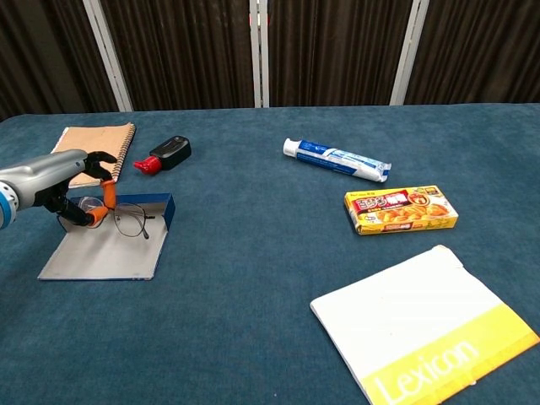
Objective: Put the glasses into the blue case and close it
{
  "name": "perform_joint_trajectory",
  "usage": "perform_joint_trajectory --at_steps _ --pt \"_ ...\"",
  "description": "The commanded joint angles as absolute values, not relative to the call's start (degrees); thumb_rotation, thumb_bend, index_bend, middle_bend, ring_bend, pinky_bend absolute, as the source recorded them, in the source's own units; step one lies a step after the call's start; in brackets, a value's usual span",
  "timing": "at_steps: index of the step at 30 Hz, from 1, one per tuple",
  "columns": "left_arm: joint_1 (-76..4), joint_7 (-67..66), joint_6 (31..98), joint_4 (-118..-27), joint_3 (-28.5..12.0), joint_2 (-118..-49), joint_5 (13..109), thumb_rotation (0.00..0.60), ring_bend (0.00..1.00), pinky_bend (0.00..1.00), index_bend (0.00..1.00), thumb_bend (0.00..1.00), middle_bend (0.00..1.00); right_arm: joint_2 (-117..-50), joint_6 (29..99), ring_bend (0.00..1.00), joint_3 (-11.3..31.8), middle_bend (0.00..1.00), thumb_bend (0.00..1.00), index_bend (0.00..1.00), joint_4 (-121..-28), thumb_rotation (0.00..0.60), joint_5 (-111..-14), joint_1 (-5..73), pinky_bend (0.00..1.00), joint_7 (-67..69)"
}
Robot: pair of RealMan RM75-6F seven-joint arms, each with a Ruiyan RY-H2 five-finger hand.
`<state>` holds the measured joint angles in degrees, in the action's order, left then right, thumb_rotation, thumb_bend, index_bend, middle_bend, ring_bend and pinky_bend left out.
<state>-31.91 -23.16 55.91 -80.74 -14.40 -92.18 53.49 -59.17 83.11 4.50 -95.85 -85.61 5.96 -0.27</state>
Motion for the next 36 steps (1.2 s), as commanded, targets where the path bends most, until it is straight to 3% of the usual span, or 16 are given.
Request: perform_joint_trajectory --at_steps 1,9,11,14,16,18,24,36 --pt "-32.28 -22.75 55.27 -79.63 -13.88 -92.82 52.56 0.600 0.00 0.00 0.64 0.54 0.00 -59.12 83.17 0.00 4.51 0.00 0.00 0.00 -95.82 0.600 -85.62 5.95 0.00 -0.20" --pt "-32.98 -21.39 55.55 -76.61 -13.22 -94.27 52.40 0.600 0.00 0.00 0.63 0.54 0.00 -59.12 83.15 0.00 4.48 0.00 0.00 0.00 -95.76 0.600 -85.57 5.96 0.00 -0.06" --pt "-33.00 -20.88 56.27 -75.79 -13.13 -94.67 52.97 0.600 0.00 0.00 0.58 0.53 0.00 -59.12 83.12 0.00 4.49 0.00 0.00 0.00 -95.71 0.600 -85.50 5.97 0.00 0.02" --pt "-32.84 -20.24 57.10 -75.31 -12.91 -94.83 53.80 0.600 0.00 0.00 0.32 0.49 0.00 -59.09 83.09 0.00 4.51 0.00 0.00 0.00 -95.69 0.600 -85.44 5.99 0.00 0.14" --pt "-32.67 -19.90 57.67 -75.33 -12.71 -94.71 54.41 0.600 0.00 0.00 0.09 0.41 0.00 -59.08 83.06 0.00 4.50 0.00 0.00 0.00 -95.68 0.600 -85.45 6.01 0.00 0.15" --pt "-32.46 -19.39 57.98 -75.73 -12.41 -94.33 55.16 0.600 0.00 0.00 0.01 0.34 0.00 -59.07 83.09 0.00 4.47 0.00 0.00 0.00 -95.70 0.600 -85.50 5.99 0.00 0.14" --pt "-31.82 -17.74 59.56 -77.34 -11.39 -92.84 58.55 0.600 0.00 0.00 0.00 0.19 0.00 -59.06 83.25 0.00 4.42 0.00 0.00 0.00 -95.77 0.600 -85.64 5.94 0.00 0.16" --pt "-34.32 -18.19 57.54 -73.42 -11.79 -94.93 59.17 0.600 0.00 0.00 0.00 0.19 0.00 -59.17 82.60 0.00 4.91 0.00 0.00 0.00 -95.38 0.600 -84.29 6.21 0.00 0.22"
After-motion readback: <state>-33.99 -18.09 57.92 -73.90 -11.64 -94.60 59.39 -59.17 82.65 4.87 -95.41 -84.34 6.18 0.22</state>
